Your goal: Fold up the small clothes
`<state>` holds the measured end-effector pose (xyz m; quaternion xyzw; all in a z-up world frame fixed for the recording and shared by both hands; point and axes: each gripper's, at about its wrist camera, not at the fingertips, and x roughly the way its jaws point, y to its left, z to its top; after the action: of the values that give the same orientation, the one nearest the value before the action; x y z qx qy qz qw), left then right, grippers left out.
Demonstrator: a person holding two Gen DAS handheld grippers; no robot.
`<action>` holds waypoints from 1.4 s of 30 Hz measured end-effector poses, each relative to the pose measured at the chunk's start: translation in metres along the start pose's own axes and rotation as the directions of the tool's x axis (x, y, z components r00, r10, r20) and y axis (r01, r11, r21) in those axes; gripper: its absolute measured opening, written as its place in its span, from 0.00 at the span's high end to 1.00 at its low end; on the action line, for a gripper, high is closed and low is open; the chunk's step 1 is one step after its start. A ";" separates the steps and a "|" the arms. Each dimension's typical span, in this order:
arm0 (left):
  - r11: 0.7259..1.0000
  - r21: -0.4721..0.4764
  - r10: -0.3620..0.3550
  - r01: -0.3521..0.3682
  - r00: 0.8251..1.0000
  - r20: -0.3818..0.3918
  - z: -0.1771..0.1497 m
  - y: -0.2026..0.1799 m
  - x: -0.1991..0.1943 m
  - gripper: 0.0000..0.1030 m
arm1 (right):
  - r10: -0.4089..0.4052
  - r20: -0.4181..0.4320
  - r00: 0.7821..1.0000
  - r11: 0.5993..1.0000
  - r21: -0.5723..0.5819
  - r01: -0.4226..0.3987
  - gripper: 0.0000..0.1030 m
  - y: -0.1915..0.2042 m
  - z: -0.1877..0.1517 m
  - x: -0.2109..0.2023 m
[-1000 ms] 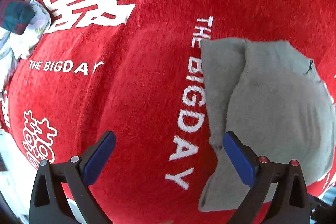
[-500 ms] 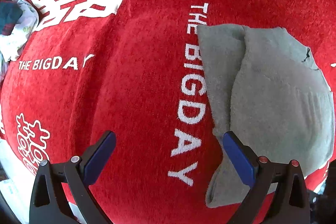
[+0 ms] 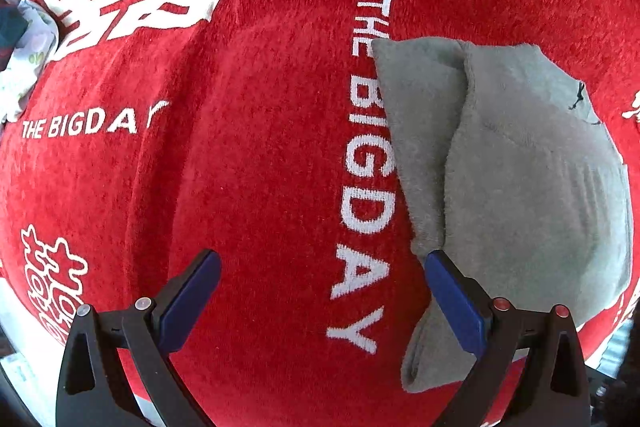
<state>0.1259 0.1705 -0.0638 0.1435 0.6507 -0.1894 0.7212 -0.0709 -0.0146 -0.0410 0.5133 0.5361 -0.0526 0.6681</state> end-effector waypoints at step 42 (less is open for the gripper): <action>0.996 -0.070 0.049 -0.046 0.998 0.041 0.012 0.031 0.002 0.01 | -0.122 -0.070 0.990 0.901 -0.425 0.080 0.76 0.105 0.081 0.112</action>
<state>0.1508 0.1924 -0.0654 0.1299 0.6378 -0.1524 0.7437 0.0950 0.0276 -0.0695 0.3303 0.5918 0.0543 0.7333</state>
